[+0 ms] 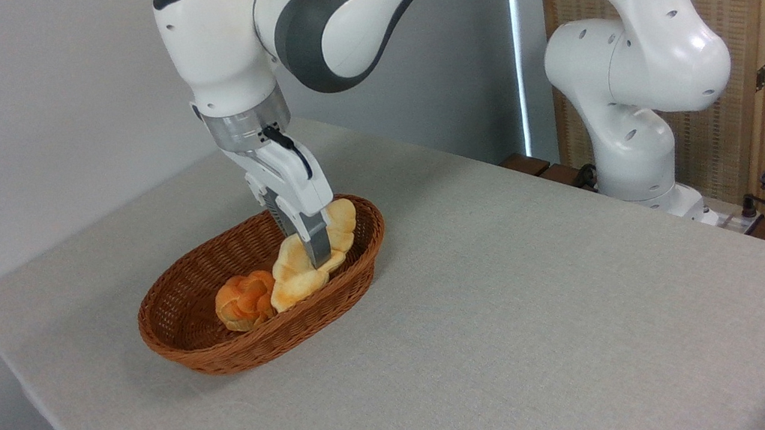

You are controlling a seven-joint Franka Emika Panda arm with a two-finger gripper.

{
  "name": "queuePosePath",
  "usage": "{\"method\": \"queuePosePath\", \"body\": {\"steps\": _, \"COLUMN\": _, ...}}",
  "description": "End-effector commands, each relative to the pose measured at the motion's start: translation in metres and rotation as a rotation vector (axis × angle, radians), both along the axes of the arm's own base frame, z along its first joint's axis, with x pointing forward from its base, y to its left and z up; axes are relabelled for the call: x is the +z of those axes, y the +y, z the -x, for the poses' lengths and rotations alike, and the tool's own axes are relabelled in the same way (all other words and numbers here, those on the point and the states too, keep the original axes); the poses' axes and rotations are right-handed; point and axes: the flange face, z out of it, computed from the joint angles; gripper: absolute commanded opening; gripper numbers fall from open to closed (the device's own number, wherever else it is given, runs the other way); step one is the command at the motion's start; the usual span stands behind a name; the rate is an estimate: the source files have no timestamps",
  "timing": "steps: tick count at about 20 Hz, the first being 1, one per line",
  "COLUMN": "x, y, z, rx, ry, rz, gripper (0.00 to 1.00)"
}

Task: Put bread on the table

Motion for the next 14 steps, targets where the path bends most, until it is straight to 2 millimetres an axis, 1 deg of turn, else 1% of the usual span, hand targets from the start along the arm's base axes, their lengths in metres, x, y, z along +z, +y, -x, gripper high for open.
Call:
{"method": "queuePosePath", "body": {"steps": 1, "x": 0.038, "y": 0.02, "z": -0.012, "rx": 0.017, "ry": 0.004, "rz": 0.032, "gripper": 0.36}}
{"method": "queuePosePath", "body": {"steps": 3, "x": 0.064, "y": 0.045, "z": -0.025, "rx": 0.033, "ry": -0.006, "rz": 0.048, "gripper": 0.36}}
{"method": "queuePosePath", "body": {"steps": 5, "x": 0.087, "y": 0.072, "z": -0.033, "rx": 0.021, "ry": -0.023, "rz": 0.057, "gripper": 0.37}}
{"method": "queuePosePath", "body": {"steps": 6, "x": 0.092, "y": 0.085, "z": -0.035, "rx": 0.01, "ry": -0.035, "rz": 0.054, "gripper": 0.38}}
{"method": "queuePosePath", "body": {"steps": 8, "x": 0.099, "y": 0.105, "z": -0.04, "rx": -0.014, "ry": -0.064, "rz": 0.045, "gripper": 0.39}}
{"method": "queuePosePath", "body": {"steps": 10, "x": 0.097, "y": 0.125, "z": -0.046, "rx": -0.015, "ry": -0.09, "rz": 0.031, "gripper": 0.4}}
{"method": "queuePosePath", "body": {"steps": 12, "x": 0.095, "y": 0.129, "z": -0.047, "rx": -0.031, "ry": -0.097, "rz": 0.002, "gripper": 0.4}}
{"method": "queuePosePath", "body": {"steps": 13, "x": 0.093, "y": 0.131, "z": -0.049, "rx": -0.031, "ry": -0.099, "rz": -0.006, "gripper": 0.45}}
{"method": "queuePosePath", "body": {"steps": 14, "x": 0.092, "y": 0.131, "z": -0.051, "rx": -0.029, "ry": -0.105, "rz": -0.009, "gripper": 0.57}}
